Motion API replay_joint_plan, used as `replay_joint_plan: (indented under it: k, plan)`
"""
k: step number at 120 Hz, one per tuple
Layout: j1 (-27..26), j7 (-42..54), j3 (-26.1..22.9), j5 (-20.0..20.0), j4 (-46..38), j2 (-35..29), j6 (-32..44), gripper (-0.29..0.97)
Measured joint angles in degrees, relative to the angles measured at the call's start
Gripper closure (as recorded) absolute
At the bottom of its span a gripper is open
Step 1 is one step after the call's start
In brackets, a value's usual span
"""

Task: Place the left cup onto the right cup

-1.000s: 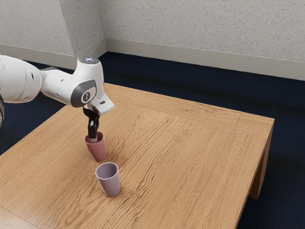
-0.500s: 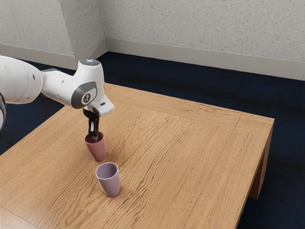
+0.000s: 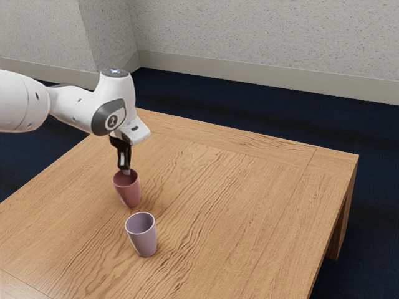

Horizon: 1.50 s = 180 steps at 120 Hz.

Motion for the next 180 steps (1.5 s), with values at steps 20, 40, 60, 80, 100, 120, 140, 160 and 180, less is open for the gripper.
replay_joint_plan:
  k: [20, 40, 60, 80, 100, 120, 140, 160, 180]
  plan:
    - [0.0, -0.2, -0.8, -0.2, -1.0, -3.2, -1.1, 0.79]
    - [0.0, -0.7, -1.7, -0.3, -1.8, -6.4, -2.5, 0.79]
    - [0.0, -1.2, -3.0, -0.2, -2.3, -9.2, -4.1, 0.79]
    - [0.0, -1.8, -4.6, -0.1, -2.8, -11.6, -5.7, 0.79]
    - [0.0, -2.5, -5.9, -0.1, -3.5, -13.8, -7.0, 0.79]
    - [0.1, -3.3, -7.5, -0.2, -5.3, -16.0, -7.6, 0.79]
    - [0.2, -4.3, -9.3, -0.2, -6.8, -17.7, -8.3, 0.79]
    - [-0.1, -5.6, -10.7, -0.3, -7.9, -18.8, -8.6, 0.79]
    - [-0.5, -6.7, -11.9, -0.6, -8.9, -19.5, -8.7, 0.79]
